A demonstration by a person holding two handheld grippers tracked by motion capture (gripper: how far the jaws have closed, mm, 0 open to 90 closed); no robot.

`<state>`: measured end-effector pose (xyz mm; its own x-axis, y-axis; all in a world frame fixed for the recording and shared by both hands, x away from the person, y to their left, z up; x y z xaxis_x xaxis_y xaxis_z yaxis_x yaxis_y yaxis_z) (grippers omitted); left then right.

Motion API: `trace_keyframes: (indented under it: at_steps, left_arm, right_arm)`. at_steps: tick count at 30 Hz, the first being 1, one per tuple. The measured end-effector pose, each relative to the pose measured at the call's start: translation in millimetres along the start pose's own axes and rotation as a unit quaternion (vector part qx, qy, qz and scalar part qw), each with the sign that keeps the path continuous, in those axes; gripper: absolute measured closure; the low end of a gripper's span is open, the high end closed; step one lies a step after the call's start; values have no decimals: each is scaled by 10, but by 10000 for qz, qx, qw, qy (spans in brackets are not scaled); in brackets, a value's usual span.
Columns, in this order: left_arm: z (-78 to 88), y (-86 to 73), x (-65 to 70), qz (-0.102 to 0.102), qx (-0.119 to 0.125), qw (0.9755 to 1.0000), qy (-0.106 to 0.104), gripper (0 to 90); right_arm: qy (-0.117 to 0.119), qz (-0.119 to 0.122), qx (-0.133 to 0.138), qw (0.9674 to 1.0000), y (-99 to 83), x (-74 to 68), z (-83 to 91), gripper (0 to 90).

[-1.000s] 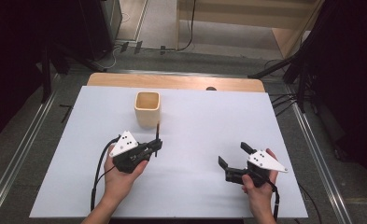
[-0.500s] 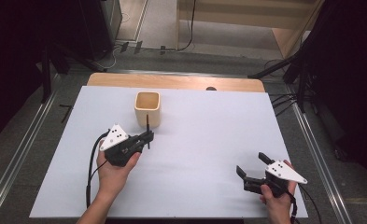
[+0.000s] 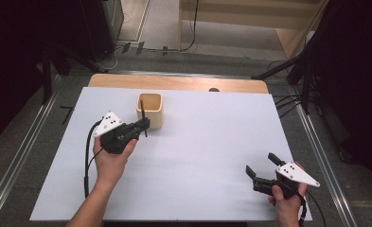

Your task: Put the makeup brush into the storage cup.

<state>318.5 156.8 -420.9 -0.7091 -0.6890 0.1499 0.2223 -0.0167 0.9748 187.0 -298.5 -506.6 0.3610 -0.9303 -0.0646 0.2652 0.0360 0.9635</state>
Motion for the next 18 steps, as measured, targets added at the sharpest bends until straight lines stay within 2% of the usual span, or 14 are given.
trace_keyframes:
  at_steps: [7, 13, 18]
  left_arm:
    - [-89, 109, -25, 16, 95, 10000, 9, 850]
    - [-194, 179, -104, 96, 163, 9998, 56, 850]
    - [-284, 225, -171, 78, 187, 9998, 84, 850]
  right_arm:
    - [61, -16, -6, 10000, -6, -10, -7, 45]
    - [89, -16, -21, 10000, -17, -9, -13, 45]
    - [91, -18, -26, 10000, -21, -3, -14, 45]
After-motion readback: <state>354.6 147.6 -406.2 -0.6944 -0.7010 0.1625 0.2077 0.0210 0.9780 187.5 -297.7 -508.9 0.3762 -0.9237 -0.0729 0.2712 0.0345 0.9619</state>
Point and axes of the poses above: each handheld gripper's, and its own axes: z roughly backward along the jaws, y roughly out of its top, x roughly to its right, the point moved 1 cm from there along -z, roughly forward along the jaws, and after that the axes turned 7 degrees about x, right-handed, at the moved point
